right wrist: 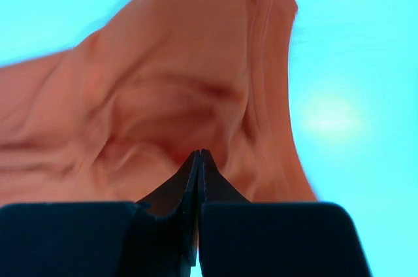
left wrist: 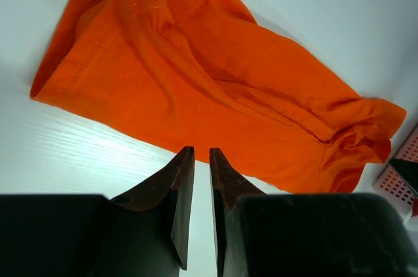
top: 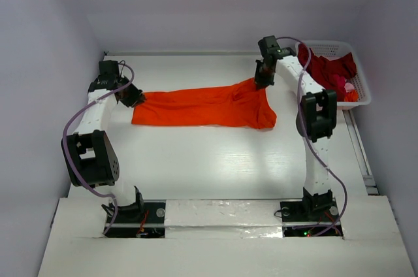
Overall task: Fold and stack the t-shirts
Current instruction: Fold the other side of the tshirt into a rectangle
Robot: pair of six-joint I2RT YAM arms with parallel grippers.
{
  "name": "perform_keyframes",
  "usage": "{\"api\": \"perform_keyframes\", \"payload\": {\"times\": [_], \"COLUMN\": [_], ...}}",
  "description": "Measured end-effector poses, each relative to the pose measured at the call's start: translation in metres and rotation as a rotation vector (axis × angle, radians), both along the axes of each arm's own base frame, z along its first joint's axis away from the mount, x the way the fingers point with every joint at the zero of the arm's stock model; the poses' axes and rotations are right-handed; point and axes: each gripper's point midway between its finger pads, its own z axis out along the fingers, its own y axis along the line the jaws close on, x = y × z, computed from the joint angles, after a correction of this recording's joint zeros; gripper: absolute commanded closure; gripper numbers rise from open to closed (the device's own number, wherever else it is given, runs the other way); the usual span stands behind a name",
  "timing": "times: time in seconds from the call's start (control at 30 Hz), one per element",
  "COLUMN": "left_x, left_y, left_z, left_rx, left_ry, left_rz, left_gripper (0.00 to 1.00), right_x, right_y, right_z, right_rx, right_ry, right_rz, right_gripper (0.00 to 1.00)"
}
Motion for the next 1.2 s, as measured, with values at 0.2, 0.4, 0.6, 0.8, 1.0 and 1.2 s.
{"api": "perform_keyframes", "payload": {"times": [0.2,0.4,0.6,0.8,1.0,1.2], "left_x": [0.009,0.014,0.019,0.01,0.009,0.016], "left_y": [-0.007,0.001,0.013,0.02,0.015,0.01], "left_z": [0.007,0.049,0.116,0.14,0.128,0.052], "left_rx": [-0.032,0.005,0.06,0.082,0.061,0.027], "left_ry": [-0.051,-0.14,-0.307,-0.365,-0.372,-0.209], "left_rz": [-0.008,0.032,0.09,0.146,0.13,0.104], "left_gripper": [0.92,1.0,1.0,1.0,1.0,1.0], "right_x": [-0.026,-0.11,-0.125,-0.096,-0.105,-0.121], "right_y": [0.071,0.228,0.27,0.279,0.299,0.286], "right_z": [0.083,0.079,0.028,0.021,0.035,0.051], "right_rx": [0.092,0.216,0.282,0.403,0.506,0.445], "right_ry": [-0.149,-0.115,0.022,0.035,0.03,0.006], "right_rz": [0.169,0.517,0.582,0.592,0.644,0.645], "right_gripper": [1.0,1.0,1.0,1.0,1.0,1.0]}}
